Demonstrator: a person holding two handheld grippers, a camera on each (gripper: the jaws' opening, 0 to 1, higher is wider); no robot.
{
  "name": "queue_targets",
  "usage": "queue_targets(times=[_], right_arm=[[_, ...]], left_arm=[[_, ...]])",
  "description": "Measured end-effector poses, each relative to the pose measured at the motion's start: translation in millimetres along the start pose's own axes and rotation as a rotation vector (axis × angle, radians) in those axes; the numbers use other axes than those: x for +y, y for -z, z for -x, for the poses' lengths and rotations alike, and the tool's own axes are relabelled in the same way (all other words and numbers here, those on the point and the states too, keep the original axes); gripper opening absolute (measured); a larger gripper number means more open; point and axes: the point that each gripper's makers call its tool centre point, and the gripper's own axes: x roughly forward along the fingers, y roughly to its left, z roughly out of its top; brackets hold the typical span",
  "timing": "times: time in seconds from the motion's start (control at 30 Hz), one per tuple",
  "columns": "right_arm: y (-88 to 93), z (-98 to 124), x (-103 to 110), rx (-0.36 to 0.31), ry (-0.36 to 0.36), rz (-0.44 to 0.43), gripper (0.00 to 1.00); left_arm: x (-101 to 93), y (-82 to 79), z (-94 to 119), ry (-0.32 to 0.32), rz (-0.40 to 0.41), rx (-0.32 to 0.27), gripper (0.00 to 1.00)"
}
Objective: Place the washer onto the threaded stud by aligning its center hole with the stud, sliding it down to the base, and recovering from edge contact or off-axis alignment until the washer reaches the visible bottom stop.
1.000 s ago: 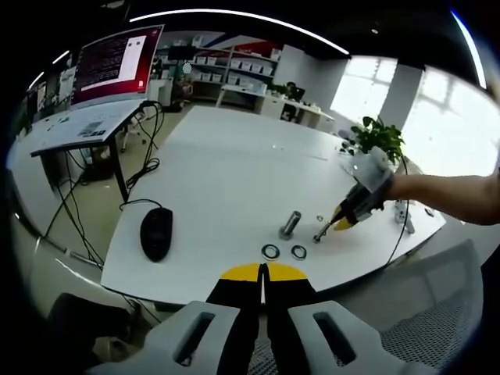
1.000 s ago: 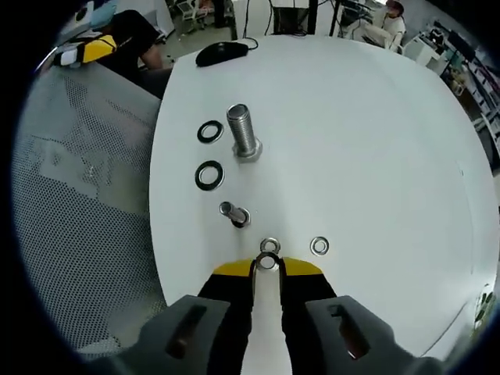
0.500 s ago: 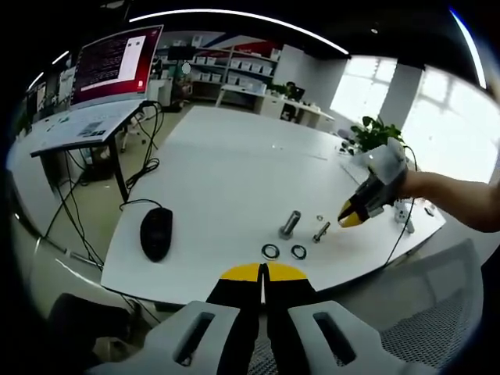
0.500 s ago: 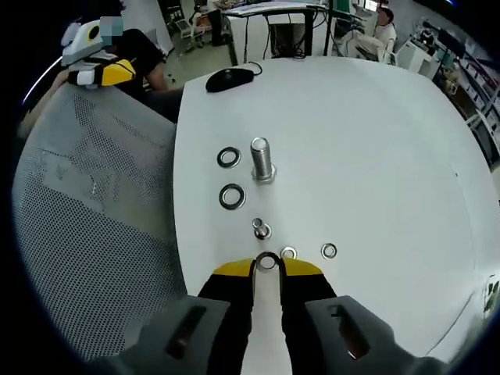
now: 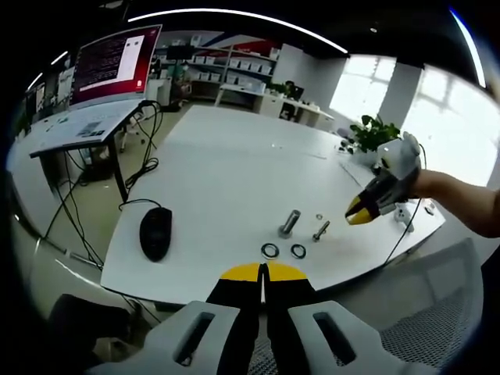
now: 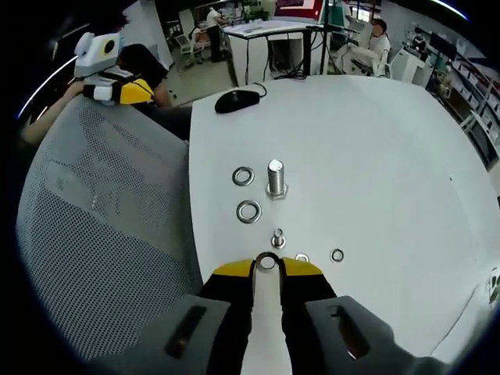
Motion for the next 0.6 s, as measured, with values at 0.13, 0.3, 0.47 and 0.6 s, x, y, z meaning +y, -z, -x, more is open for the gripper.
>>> queue_targets(times=[0.13, 0.3, 0.47, 0.6], right_arm=[[-3.6, 3, 1, -0.017, 0.006, 0.000, 0.14], [-10.1, 7, 7, -0.046, 0.008, -0.003, 0.14], [-14.7, 7, 16, -0.054, 0.000, 0.021, 0.14], [-20.2, 6, 21, -0.065, -0.005, 0.032, 0.14]], left_arm=[[1.6, 0.1, -1, 0.001, 0.000, 0.001, 0.00], [2.8, -0.4, -1, 0.000, 0.002, -0.002, 0.00], [3.0, -0.8, -1, -0.001, 0.004, -0.005, 0.00], [2.4, -1.0, -1, -0.002, 0.004, -0.005, 0.00]])
